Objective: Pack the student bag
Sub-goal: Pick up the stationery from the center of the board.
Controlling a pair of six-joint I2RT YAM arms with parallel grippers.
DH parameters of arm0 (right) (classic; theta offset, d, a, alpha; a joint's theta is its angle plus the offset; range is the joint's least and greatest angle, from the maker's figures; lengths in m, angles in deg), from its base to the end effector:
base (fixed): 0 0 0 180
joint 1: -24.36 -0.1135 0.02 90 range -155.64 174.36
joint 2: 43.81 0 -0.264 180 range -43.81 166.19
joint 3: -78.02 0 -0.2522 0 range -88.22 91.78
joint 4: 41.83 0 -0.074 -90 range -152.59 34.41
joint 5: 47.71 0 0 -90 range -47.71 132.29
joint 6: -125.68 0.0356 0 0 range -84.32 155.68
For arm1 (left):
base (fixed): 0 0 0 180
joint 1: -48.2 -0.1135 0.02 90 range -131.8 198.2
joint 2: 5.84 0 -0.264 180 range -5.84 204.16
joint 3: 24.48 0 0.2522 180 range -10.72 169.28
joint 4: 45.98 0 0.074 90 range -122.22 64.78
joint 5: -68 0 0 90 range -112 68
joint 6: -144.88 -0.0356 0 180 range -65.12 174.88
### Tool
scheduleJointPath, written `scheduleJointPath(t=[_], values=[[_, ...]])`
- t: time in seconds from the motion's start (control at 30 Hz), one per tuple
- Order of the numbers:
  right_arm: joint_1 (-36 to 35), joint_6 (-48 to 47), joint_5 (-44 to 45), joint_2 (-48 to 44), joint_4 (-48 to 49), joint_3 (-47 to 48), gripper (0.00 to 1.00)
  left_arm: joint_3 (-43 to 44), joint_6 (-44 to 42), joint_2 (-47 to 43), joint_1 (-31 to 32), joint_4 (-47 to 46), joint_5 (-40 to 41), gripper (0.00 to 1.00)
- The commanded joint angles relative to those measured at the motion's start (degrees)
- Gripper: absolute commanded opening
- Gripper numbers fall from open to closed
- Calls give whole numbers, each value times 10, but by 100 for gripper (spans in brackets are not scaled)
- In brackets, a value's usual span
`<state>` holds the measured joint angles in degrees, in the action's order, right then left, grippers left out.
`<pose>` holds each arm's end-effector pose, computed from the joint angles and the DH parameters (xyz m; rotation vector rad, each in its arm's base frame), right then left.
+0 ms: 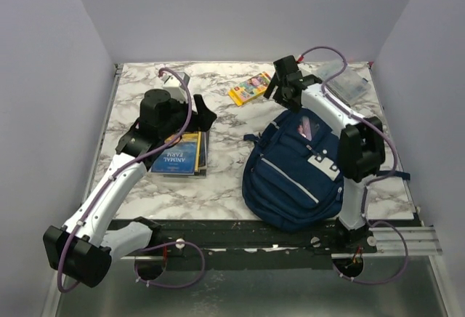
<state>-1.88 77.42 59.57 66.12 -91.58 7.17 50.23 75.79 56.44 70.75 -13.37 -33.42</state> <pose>0.3911 0.1810 0.2749 0.4540 2.3641 0.1792 0.2242 -0.1007 0.3639 0.1660 1.9723 -0.6935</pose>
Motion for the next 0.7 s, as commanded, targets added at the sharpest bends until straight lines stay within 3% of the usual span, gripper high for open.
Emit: scheduleJointPath(t=[0.0,0.2,0.43,0.67], values=[[39,169,64,113,-44,121,85,-49,-29,-12,0,-21,12,73],[47,184,192,304,-166,382,82,-59,-51,-30,19,-22,23,73],[49,139,248,334,-56,348,76,-69,-65,-32,53,-32,22,72],[49,71,251,378,8,388,76,-72,-69,-35,56,-36,24,72]])
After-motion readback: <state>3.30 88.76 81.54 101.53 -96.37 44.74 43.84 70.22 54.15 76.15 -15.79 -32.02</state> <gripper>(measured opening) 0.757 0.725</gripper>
